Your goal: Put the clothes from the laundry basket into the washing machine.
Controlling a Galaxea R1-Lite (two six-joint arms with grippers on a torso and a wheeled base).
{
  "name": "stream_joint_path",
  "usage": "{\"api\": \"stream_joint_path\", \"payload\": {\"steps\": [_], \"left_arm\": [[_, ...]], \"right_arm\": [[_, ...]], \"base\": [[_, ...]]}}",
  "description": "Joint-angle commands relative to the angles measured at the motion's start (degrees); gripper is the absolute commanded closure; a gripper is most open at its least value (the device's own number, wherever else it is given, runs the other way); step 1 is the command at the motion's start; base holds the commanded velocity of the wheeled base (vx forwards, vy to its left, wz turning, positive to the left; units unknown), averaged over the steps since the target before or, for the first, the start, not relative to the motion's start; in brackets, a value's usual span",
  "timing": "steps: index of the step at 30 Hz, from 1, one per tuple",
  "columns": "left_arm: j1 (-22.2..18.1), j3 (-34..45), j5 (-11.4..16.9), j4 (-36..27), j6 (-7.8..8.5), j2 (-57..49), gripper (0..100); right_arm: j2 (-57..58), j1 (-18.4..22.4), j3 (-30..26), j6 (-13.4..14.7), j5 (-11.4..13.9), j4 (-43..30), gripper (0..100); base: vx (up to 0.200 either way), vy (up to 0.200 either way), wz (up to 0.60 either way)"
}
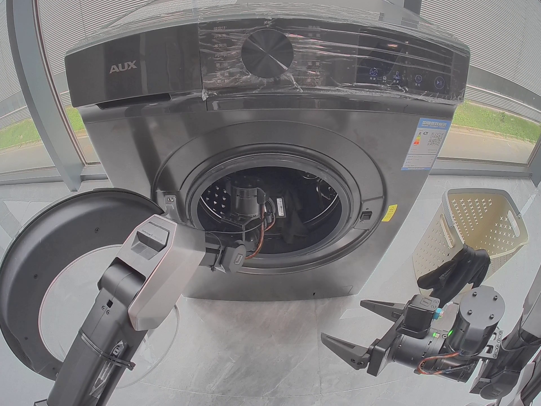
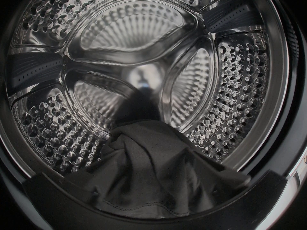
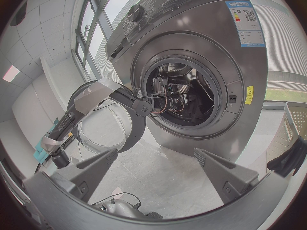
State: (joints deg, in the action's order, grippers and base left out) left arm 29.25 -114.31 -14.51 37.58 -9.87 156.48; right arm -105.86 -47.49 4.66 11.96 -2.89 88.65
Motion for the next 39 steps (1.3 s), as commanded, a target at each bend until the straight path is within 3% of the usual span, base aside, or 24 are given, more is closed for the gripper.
{"api": "stream_joint_path", "payload": {"steps": [1, 9, 19, 20, 33, 36, 39], "left_arm": [[1.2, 5.0, 0.3, -1.6, -0.50, -3.8, 0], [3.5, 11.7, 2.9, -3.1, -0.32, -5.0, 0], [3.2, 11.0, 3.3, -2.6, 0.21, -1.7, 0], [3.1, 11.0, 3.3, -2.7, 0.38, -1.6, 100], [2.0, 5.9, 2.6, -2.7, 0.56, -0.2, 100], [0.7, -0.3, 0.4, -2.6, 0.47, 2.0, 100], [-0.4, -0.3, -0.8, -1.6, 0.56, 2.2, 100]], "right_arm": [[-0.1, 0.0, 0.0, 0.0, 0.0, 0.0, 0], [-0.1, -0.1, 0.0, 0.0, 0.0, 0.0, 0], [-0.1, -0.1, 0.1, 0.0, 0.0, 0.0, 0], [-0.1, -0.1, 0.1, 0.0, 0.0, 0.0, 0], [-0.4, -0.4, 0.2, 0.0, 0.0, 0.0, 0], [-0.4, -0.4, 0.2, 0.0, 0.0, 0.0, 0], [-0.7, -0.4, 0.2, 0.0, 0.0, 0.0, 0]], "base": [[0.000, 0.000, 0.00], [0.000, 0.000, 0.00], [0.000, 0.000, 0.00], [0.000, 0.000, 0.00], [0.000, 0.000, 0.00], [0.000, 0.000, 0.00], [0.000, 0.000, 0.00]]}}
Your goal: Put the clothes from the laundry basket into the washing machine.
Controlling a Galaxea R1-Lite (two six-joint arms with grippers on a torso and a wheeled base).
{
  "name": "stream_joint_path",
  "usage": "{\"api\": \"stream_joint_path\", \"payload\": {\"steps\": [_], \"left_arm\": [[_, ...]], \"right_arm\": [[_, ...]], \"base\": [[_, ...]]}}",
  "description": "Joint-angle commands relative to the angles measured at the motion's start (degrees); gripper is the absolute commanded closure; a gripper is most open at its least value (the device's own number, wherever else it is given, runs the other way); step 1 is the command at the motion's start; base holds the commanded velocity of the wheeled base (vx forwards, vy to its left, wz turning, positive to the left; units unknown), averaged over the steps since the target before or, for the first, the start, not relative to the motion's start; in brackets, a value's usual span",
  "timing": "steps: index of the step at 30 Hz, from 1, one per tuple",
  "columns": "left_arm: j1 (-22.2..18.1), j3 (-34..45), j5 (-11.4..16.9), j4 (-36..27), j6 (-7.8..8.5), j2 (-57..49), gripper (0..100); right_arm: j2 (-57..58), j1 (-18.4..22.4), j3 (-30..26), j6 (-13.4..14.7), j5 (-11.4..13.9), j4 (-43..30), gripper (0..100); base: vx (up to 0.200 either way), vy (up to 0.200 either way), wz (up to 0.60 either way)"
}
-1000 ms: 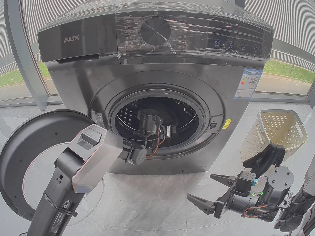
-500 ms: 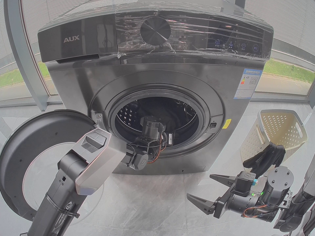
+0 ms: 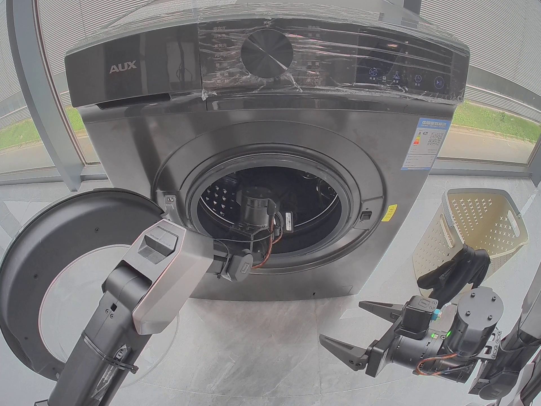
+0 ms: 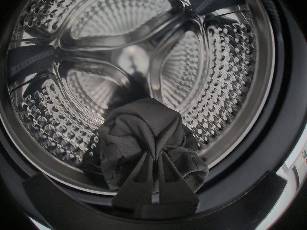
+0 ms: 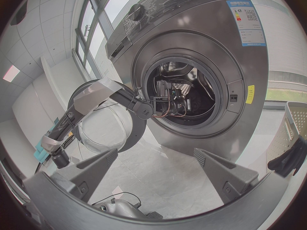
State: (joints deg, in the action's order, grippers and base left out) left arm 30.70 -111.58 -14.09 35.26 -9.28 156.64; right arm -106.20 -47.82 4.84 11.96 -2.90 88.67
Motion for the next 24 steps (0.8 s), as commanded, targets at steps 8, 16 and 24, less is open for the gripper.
{"api": "stream_joint_path", "payload": {"steps": [8, 16, 24], "left_arm": [[-3.1, -3.0, -1.3, 1.4, -0.13, 2.4, 100], [-3.1, -3.0, -1.3, 1.5, -0.13, 2.4, 0], [-2.6, -3.0, -1.4, 1.8, -0.92, 2.2, 0]], "right_arm": [[-0.4, -0.1, -0.1, 0.0, -0.1, 0.0, 0], [-0.8, -0.1, 0.0, 0.0, -0.1, 0.0, 0], [-0.8, -0.1, 0.0, 0.0, 0.0, 0.0, 0]], "base": [[0.000, 0.000, 0.00], [0.000, 0.000, 0.00], [0.000, 0.000, 0.00]]}}
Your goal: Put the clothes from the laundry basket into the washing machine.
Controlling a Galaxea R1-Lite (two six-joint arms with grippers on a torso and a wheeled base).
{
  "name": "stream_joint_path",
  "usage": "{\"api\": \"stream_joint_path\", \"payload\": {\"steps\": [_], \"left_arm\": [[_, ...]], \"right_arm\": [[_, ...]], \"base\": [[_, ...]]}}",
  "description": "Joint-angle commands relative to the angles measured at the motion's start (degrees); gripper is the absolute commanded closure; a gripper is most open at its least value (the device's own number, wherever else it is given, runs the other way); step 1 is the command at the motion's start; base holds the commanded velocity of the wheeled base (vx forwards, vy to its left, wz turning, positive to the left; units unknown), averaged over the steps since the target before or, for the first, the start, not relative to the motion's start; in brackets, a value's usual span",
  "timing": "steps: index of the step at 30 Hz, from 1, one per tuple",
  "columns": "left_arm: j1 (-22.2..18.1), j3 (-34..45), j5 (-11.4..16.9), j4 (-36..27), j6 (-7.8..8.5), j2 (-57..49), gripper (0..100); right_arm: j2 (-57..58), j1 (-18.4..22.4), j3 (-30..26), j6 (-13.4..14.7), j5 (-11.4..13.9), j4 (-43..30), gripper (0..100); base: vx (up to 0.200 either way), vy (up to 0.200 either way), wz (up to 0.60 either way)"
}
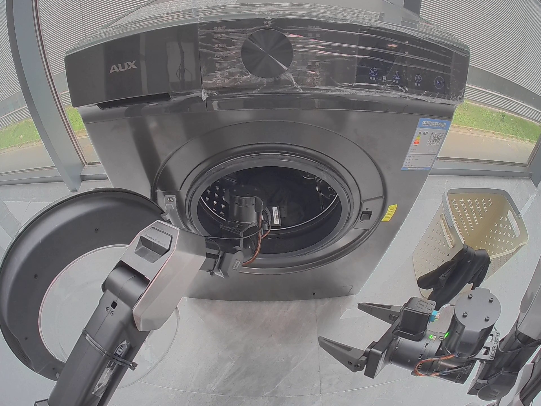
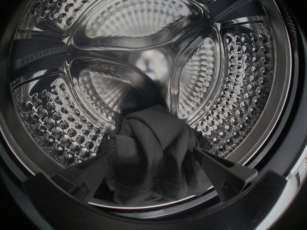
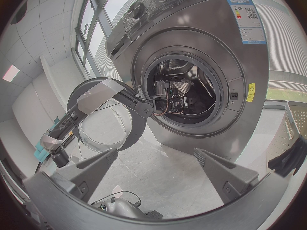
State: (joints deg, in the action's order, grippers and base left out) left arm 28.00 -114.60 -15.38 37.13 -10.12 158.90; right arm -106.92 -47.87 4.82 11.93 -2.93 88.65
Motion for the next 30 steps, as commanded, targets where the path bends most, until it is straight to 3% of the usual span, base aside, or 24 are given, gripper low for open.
{"api": "stream_joint_path", "payload": {"steps": [1, 8, 22, 23, 25, 26, 28, 30], "left_arm": [[0.2, 0.0, -0.1, -0.1, -0.08, -0.2, 0], [1.8, 4.7, -0.1, -1.1, 0.01, -4.6, 0], [7.7, 34.3, 0.0, 0.9, -0.17, -24.3, 0], [9.3, 40.2, 0.1, 1.1, -0.60, -28.8, 0], [10.5, 44.8, 0.3, 1.4, -1.48, -32.4, 0], [12.2, 49.9, 0.4, 2.2, -2.89, -36.6, 0], [13.1, 52.4, 0.4, 2.7, -3.68, -38.8, 0], [16.0, 60.1, 0.4, 4.7, -5.44, -45.3, 0]], "right_arm": [[0.0, 0.0, 0.0, 0.0, 0.0, 0.0, 0], [0.1, 0.0, 0.0, 0.0, 0.0, 0.0, 0], [0.6, 0.1, -0.1, 0.0, 0.0, 0.0, 0], [0.6, 0.1, -0.2, 0.0, -0.1, 0.0, 0], [0.6, 0.0, -0.2, 0.0, -0.1, 0.0, 0], [0.8, 0.1, -0.2, 0.0, -0.2, 0.0, 0], [0.8, 0.1, -0.2, 0.0, -0.2, 0.0, 0], [1.1, 0.1, -0.2, 0.0, -0.2, 0.1, 0]], "base": [[0.000, 0.000, 0.00], [0.000, 0.000, 0.00], [0.000, 0.000, 0.00], [0.000, 0.000, 0.00], [0.000, 0.000, 0.00], [0.000, 0.000, 0.00], [0.000, 0.000, 0.00], [0.000, 0.000, 0.00]]}}
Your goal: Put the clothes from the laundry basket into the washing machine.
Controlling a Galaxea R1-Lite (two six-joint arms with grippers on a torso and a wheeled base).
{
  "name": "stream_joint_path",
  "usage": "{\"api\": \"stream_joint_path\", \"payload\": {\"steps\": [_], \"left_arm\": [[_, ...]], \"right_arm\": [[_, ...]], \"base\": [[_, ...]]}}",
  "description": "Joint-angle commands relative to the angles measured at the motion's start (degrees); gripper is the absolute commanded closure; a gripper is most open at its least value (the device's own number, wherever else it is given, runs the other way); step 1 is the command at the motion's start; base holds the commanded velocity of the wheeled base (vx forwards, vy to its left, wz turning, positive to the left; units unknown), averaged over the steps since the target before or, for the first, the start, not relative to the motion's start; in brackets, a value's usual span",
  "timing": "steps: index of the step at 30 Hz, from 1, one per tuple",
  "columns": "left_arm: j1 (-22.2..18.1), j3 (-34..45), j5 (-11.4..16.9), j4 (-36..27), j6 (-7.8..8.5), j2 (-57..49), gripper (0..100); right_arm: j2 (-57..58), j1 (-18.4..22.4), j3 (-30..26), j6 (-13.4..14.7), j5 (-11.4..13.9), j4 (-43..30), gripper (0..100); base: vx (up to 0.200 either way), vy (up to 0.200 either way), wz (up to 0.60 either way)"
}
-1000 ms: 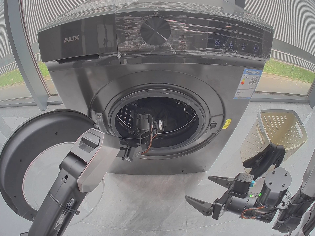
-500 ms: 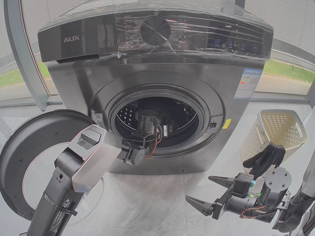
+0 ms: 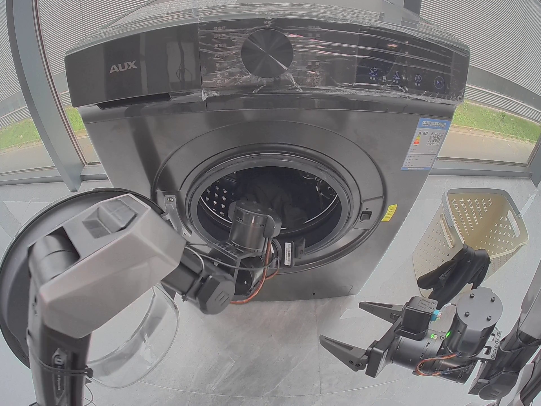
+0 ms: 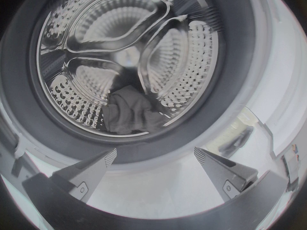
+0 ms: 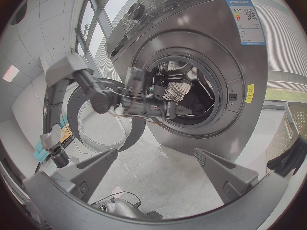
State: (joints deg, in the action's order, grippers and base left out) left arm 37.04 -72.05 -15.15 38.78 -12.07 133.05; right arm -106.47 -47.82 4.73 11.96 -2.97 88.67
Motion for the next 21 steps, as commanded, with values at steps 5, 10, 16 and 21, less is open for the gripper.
{"api": "stream_joint_path", "payload": {"steps": [5, 10, 16, 21], "left_arm": [[11.0, 29.4, 0.8, 4.8, -4.81, -29.6, 0], [11.7, 37.8, 3.1, 4.5, -6.48, -40.6, 0], [10.7, 45.1, 2.2, 5.0, -7.79, -52.1, 0], [10.5, 51.0, 2.1, 4.7, -7.88, -59.7, 0]], "right_arm": [[2.2, 0.0, -1.0, 0.1, -0.4, 0.0, 0], [5.7, -0.2, -2.9, 0.2, -0.7, 0.0, 0], [10.4, -0.5, -4.7, 2.1, -7.1, -0.7, 0], [15.0, 1.9, -4.7, 2.2, -8.7, -1.2, 0]], "base": [[0.000, 0.000, 0.00], [0.000, 0.000, 0.00], [0.000, 0.000, 0.00], [0.000, 0.000, 0.00]]}}
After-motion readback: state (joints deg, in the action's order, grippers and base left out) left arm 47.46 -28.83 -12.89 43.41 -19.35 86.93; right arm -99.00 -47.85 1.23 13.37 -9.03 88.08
